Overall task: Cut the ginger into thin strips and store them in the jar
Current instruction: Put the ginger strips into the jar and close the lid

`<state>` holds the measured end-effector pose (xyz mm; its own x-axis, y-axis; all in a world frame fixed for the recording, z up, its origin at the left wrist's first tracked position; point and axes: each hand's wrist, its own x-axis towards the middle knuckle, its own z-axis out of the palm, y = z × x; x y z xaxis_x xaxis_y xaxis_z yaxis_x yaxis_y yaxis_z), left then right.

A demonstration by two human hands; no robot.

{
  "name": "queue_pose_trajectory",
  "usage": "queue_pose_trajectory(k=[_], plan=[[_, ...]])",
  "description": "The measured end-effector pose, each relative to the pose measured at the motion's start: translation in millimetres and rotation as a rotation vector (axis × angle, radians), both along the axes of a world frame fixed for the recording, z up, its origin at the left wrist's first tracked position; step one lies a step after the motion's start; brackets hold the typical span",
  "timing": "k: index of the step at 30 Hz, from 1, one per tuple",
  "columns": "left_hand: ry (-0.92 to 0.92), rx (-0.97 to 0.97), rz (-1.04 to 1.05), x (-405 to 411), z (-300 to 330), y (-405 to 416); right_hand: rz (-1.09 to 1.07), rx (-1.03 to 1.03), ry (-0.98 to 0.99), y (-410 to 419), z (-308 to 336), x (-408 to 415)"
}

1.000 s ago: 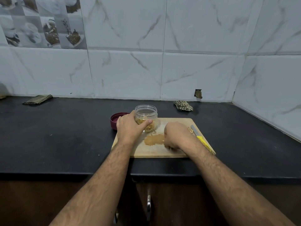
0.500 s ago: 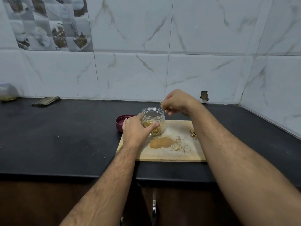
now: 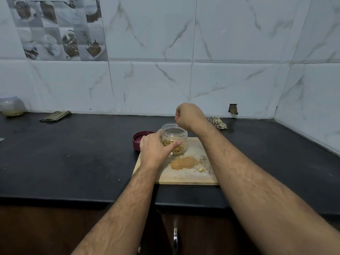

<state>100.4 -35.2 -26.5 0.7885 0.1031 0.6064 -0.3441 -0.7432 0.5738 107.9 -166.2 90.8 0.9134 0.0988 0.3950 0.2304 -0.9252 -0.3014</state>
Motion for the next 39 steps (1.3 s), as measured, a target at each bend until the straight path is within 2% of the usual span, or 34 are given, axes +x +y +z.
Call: queue_pose_trajectory(k=[3, 5, 10, 13, 17, 22, 29, 35, 39], plan=[[0.000, 0.002, 0.004, 0, 1, 1, -0.011, 0.119, -0.055, -18, -1, -21], [0.006, 0.017, 0.015, -1, 1, 1, -0.035, 0.094, -0.017, -35, -9, -38], [0.012, 0.034, 0.025, -5, 2, 0, 0.023, -0.093, 0.366, -68, -38, -67], [0.007, 0.045, 0.026, -7, 2, 0, 0.086, -0.126, 0.479, -75, -53, -79], [0.012, 0.053, 0.031, -8, 3, -1, 0.146, -0.215, 0.426, -78, -59, -88], [0.018, 0.042, 0.028, -5, 1, 0, 0.181, -0.164, 0.352, -76, -67, -87], [0.015, 0.044, 0.032, -3, -1, 0, 0.196, -0.297, 0.281, -71, -75, -79], [0.001, 0.023, 0.008, -2, 0, 0, 0.279, -0.144, 0.304, -64, -71, -78], [0.015, 0.019, 0.010, -1, -1, 1, 0.340, -0.164, 0.292, -54, -74, -81]])
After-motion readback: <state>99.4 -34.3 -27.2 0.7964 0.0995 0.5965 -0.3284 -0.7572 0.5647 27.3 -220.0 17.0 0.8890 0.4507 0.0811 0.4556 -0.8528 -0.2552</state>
